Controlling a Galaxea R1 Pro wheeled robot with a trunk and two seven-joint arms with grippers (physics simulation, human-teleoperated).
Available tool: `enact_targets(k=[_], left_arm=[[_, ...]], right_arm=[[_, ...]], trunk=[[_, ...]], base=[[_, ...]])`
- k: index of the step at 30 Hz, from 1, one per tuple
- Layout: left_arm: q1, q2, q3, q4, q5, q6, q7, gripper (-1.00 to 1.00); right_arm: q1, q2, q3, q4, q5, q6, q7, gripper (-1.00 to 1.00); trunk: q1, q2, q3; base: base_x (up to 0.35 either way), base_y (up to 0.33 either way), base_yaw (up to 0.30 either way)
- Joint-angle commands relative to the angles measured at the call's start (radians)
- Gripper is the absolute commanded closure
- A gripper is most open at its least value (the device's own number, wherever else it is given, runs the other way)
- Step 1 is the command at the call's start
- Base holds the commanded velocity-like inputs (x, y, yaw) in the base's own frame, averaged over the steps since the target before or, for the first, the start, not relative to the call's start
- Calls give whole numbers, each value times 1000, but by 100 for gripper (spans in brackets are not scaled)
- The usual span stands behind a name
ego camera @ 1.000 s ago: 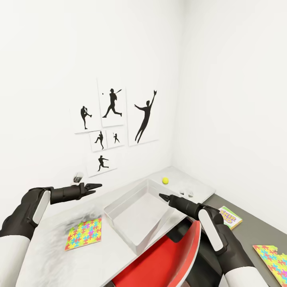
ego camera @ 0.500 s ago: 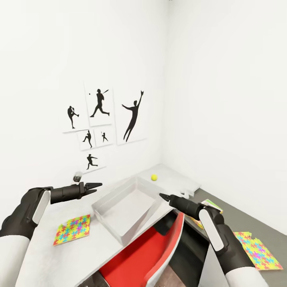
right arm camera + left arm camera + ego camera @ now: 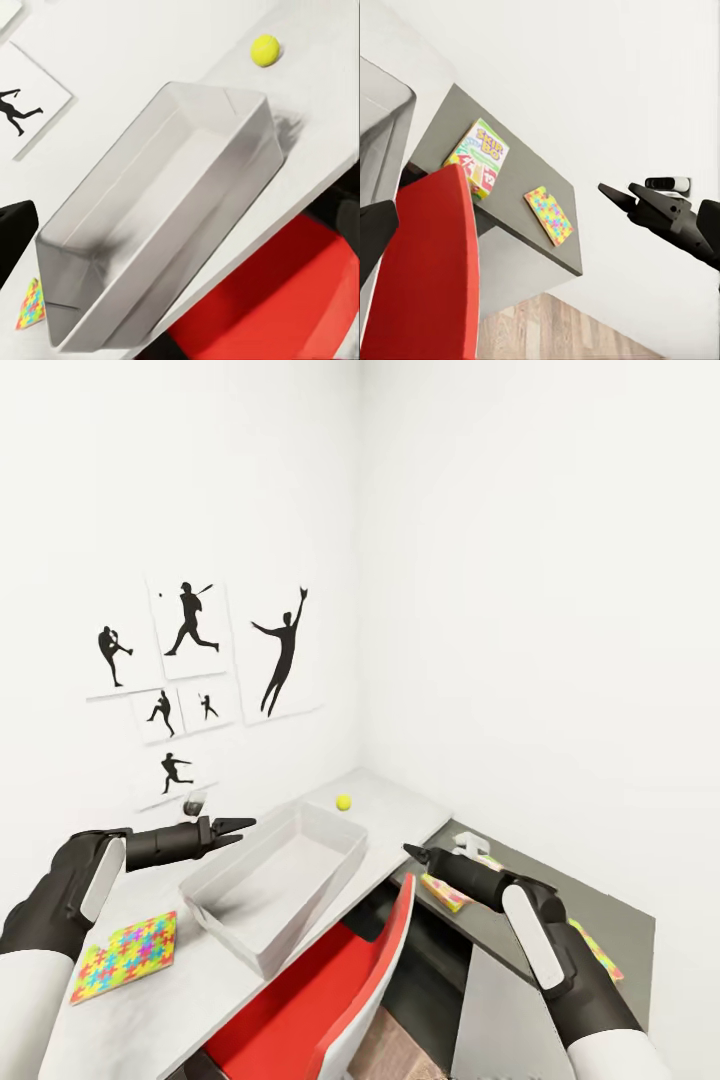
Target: Put all the toys in the child's room - the three board games (two on the bed and one on the table), the two jigsaw puzzles on the table, and the tennis ball on the table - inside the toy box on the table in the child's room.
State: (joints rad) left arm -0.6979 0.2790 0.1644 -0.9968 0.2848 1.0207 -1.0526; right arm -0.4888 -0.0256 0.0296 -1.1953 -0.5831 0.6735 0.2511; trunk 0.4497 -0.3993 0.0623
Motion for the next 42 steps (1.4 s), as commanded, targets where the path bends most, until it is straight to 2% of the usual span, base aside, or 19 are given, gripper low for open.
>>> enact_targets(k=[1, 15, 24, 42], left_arm=[[0, 0, 1, 0, -2, 4, -4, -100], [0, 1, 1, 0, -2, 4, -4, -100], [0, 1, 1, 0, -3, 4, -4, -100], [0, 1, 1, 0, -3, 4, -3, -100]], right_arm=[[-1, 0, -1, 0, 0, 3, 2, -100], [-1, 0, -3, 0, 0, 2, 2, -100], [-1, 0, -3, 4, -1, -37, 2, -100], [-1, 0, -3, 5, -1, -40, 2, -100]], trunk=[[0, -1, 0], [0, -1, 0], [0, -1, 0], [0, -1, 0]], base=[[-1, -1, -283], [0, 0, -283], [0, 0, -284], [0, 0, -284]])
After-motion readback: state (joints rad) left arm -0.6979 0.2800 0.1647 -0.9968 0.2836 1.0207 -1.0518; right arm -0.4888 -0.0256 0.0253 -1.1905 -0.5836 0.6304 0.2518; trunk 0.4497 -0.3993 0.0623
